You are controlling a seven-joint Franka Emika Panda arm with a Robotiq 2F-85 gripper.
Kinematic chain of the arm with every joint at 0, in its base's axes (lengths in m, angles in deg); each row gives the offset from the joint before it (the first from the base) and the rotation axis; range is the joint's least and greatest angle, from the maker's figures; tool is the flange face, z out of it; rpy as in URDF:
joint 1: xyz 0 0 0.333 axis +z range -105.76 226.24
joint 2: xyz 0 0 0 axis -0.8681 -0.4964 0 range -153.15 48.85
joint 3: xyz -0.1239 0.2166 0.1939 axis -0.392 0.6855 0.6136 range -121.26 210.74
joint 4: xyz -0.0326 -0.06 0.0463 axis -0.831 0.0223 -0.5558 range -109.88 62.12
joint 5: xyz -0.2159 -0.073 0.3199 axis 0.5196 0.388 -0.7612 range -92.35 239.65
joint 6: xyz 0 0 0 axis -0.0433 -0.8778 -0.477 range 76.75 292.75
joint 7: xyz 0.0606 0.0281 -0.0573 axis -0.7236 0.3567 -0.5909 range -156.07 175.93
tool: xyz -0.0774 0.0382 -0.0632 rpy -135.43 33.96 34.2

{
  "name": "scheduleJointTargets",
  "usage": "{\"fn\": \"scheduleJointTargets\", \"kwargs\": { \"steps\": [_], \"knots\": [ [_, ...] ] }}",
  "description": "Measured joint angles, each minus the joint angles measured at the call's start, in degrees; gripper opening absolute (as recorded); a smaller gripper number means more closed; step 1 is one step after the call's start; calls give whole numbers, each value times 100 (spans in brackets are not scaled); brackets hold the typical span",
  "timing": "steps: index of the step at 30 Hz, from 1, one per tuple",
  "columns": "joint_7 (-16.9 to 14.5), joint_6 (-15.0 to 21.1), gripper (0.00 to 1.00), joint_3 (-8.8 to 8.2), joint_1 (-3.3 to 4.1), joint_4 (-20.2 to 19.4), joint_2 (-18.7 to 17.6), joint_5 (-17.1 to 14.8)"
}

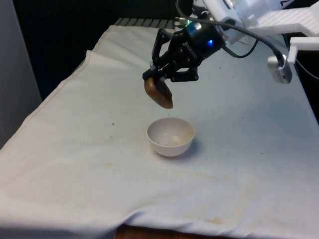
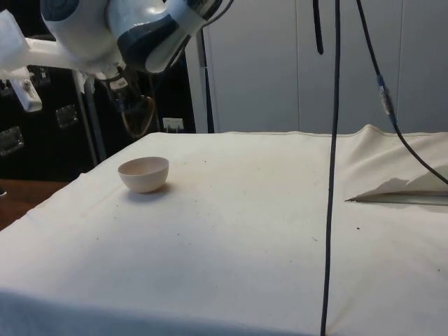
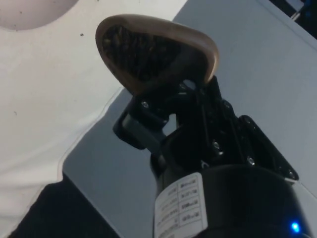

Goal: Pour the coffee beans from the cup into the bowl.

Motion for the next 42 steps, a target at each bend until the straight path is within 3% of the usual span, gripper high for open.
{"fn": "scheduleJointTargets", "kwargs": {
  "steps": [16, 42],
  "knots": [
    [481, -602, 0, 338, 29, -86, -11, 854],
    [596, -1484, 0, 733, 46, -80, -132, 1942]
  ]
}}
